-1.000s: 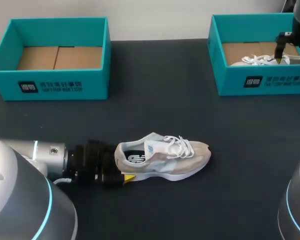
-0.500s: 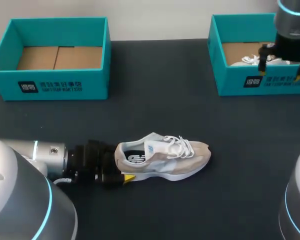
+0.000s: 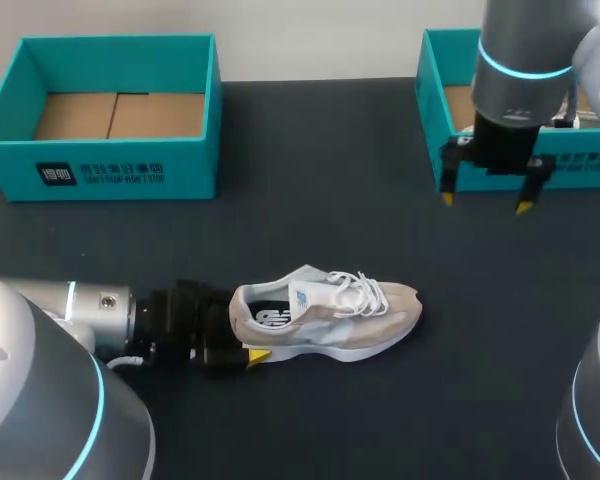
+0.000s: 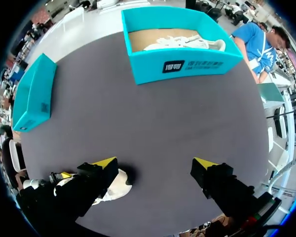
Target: Take the shoe out of the shoebox, open the shoe tongue, remove and reinsert the insole, then place the shoe into the shoebox
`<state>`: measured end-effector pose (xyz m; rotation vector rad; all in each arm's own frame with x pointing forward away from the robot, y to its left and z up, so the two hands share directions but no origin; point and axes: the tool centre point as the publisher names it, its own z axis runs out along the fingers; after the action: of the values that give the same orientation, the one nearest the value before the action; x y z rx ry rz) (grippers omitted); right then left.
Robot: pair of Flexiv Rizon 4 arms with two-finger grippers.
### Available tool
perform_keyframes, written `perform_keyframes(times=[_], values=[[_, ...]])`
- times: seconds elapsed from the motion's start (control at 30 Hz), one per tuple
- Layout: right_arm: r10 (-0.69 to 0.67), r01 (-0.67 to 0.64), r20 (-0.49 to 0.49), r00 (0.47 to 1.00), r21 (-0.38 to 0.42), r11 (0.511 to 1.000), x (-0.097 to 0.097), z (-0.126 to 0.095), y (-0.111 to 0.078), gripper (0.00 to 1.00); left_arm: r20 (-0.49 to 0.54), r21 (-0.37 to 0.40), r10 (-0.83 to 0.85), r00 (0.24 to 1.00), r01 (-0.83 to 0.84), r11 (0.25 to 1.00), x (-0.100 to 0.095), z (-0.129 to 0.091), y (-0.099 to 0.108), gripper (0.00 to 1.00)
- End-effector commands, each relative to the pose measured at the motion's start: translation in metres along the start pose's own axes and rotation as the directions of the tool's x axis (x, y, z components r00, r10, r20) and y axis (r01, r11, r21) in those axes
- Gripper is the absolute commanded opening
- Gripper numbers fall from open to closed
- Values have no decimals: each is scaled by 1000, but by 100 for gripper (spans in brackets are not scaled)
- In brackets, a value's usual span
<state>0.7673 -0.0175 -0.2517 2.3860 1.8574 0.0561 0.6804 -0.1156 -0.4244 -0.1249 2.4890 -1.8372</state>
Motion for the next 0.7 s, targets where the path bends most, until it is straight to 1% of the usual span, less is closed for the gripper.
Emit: perform_keyframes(times=[0.03,0.1,0.17,0.2,0.63,0.67,0.7], values=[[-12,12,-15,1000,5,1000,21,0,-19,100,3,-3,0,1000,0,1000,-1,2,2,0],[4,-3,-52,999,14,1000,30,-1,-28,100,3,-3,0,1000,0,1000,-1,2,2,0],[-6,7,-64,998,27,1000,39,-2,-37,100,3,-3,0,1000,0,1000,-1,2,2,0],[-2,4,-81,997,20,1000,41,-3,-40,100,3,-3,0,1000,0,1000,-1,2,2,0],[-2,4,-81,997,20,1000,41,-3,-40,100,3,-3,0,1000,0,1000,-1,2,2,0],[12,-10,-80,997,16,1000,45,-6,-42,100,3,-3,0,1000,0,1000,-1,2,2,0],[16,-15,-49,999,10,1000,54,-11,-45,100,3,-3,0,1000,0,1000,-1,2,2,0]])
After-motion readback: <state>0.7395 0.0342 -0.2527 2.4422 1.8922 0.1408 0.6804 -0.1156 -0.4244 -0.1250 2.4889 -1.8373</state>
